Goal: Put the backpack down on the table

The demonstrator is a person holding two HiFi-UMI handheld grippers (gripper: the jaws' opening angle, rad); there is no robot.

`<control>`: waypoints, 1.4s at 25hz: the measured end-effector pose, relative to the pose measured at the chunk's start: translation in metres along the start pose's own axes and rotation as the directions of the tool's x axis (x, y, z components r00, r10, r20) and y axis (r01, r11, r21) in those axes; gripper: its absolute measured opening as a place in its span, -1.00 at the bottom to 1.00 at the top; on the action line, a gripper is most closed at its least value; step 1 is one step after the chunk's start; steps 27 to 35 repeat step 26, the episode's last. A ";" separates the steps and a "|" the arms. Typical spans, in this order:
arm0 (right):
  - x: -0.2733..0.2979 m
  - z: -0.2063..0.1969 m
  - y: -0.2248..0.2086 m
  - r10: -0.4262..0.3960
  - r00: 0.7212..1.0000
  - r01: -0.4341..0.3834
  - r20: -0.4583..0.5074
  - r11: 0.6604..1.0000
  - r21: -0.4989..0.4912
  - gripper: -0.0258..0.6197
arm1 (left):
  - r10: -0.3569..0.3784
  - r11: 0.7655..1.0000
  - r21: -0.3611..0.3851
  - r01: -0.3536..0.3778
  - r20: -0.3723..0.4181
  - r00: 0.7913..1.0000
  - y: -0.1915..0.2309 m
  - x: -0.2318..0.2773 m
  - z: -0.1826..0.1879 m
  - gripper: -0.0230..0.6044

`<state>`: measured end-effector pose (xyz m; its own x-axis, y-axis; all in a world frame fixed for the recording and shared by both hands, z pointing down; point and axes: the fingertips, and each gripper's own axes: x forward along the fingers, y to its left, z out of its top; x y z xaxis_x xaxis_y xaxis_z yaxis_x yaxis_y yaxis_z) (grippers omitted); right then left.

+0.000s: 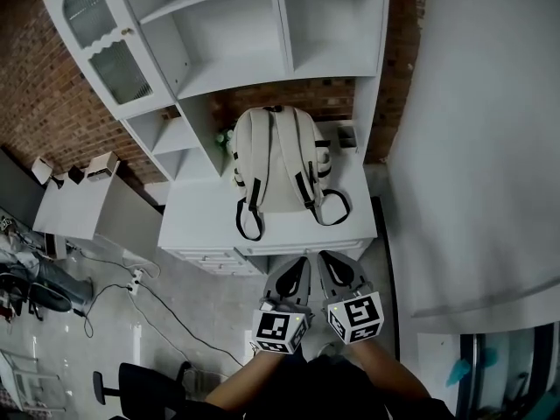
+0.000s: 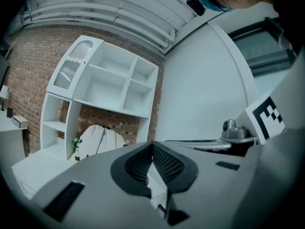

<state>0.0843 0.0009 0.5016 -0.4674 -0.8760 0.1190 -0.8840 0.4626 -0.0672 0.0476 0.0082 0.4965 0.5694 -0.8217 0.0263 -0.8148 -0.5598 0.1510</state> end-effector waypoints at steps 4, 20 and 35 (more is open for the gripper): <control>-0.027 -0.002 0.009 -0.003 1.000 0.003 0.003 0.999 -0.045 -0.86 | 0.017 1.000 0.019 -0.017 0.002 1.000 -0.021 -0.016 -0.003 -0.87; -0.036 0.007 0.028 -0.022 0.999 0.025 0.024 0.993 -0.116 -0.86 | 0.027 0.997 0.067 -0.028 0.017 0.999 -0.024 -0.031 0.002 -0.87; -0.027 0.010 0.033 -0.019 0.999 0.023 0.036 0.993 -0.116 -0.86 | 0.032 0.996 0.077 -0.034 0.029 0.999 -0.011 -0.031 0.004 -0.87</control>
